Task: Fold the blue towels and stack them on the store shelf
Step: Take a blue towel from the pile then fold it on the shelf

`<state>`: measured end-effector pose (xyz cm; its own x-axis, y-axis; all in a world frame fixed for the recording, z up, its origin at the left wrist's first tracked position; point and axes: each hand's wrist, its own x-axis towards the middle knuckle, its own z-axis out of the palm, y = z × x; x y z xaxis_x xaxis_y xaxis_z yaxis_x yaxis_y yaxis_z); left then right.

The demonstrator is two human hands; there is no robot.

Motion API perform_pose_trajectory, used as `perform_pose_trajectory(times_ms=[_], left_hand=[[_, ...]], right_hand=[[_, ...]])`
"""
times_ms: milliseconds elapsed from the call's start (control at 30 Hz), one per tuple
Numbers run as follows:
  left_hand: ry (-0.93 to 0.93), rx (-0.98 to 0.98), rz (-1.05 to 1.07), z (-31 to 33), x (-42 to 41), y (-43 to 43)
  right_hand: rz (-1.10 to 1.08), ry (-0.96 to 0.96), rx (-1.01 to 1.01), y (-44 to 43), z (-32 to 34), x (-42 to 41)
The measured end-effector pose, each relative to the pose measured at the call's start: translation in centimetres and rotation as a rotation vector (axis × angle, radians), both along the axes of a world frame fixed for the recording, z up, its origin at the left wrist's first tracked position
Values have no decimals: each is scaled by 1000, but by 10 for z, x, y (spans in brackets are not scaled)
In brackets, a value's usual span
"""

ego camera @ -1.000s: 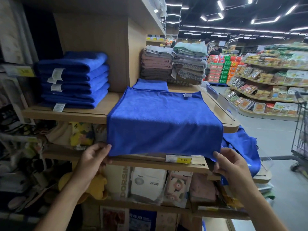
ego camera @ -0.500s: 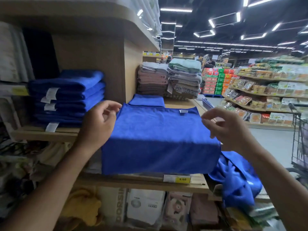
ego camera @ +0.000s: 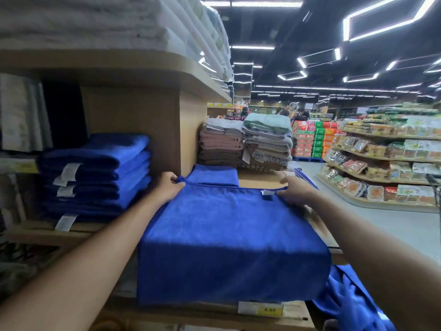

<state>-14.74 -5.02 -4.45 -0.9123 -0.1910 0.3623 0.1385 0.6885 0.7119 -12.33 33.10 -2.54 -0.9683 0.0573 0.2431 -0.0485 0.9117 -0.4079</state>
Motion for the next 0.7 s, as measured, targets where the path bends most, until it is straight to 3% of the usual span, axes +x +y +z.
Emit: perform_pose_trajectory(times_ms=[167,467,700], left_hand=[[148,341,-119,15,-4,2],[248,510,-101,74,-8,8],[116,609,-100,75,2,7]], right_hand=[[9,-111,-65,10,17,-8],[-38,253,-199,8,82,-15],[-29,260,-232,7,77,3]])
